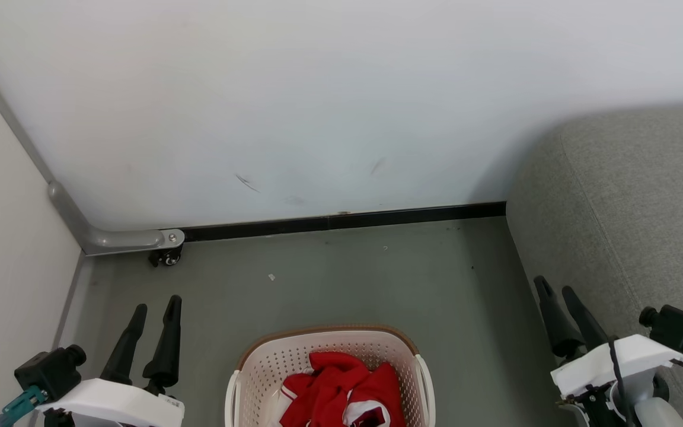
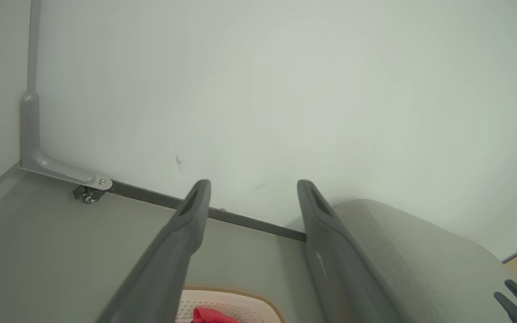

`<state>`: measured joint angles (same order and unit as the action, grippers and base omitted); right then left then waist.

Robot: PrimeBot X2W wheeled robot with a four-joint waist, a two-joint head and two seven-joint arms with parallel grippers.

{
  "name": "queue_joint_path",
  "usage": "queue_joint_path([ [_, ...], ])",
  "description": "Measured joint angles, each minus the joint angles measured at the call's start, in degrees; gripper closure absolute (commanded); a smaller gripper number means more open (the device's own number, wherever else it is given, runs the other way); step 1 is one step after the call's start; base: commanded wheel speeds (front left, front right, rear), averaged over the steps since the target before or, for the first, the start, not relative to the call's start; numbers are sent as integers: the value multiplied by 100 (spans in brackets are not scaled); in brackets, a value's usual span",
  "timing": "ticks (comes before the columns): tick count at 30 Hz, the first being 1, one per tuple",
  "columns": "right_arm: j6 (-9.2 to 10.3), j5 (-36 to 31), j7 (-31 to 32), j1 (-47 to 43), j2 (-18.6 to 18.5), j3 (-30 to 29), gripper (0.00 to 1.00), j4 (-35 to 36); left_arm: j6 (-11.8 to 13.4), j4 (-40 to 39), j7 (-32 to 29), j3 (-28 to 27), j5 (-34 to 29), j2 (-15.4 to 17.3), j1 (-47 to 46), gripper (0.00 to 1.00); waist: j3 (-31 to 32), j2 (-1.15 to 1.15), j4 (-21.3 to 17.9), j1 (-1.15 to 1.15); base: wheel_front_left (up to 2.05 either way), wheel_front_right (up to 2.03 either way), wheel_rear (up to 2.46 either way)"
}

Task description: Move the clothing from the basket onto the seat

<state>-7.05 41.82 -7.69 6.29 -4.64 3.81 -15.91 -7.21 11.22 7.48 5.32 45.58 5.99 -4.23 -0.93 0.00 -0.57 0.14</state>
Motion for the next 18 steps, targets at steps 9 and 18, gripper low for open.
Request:
queue_joint_path([
  [9, 0, -766, -162, 119, 5, 62, 0, 182, 0, -152, 194, 91, -694, -5, -10, 0, -73, 0, 5, -7, 0, 0, 0],
  [18, -1, -1599, -359, 155, 8, 121, 0, 305, -1, -297, 391, 201, -1462, 0, -128, 0, -179, 0, 10, -10, 0, 0, 0],
])
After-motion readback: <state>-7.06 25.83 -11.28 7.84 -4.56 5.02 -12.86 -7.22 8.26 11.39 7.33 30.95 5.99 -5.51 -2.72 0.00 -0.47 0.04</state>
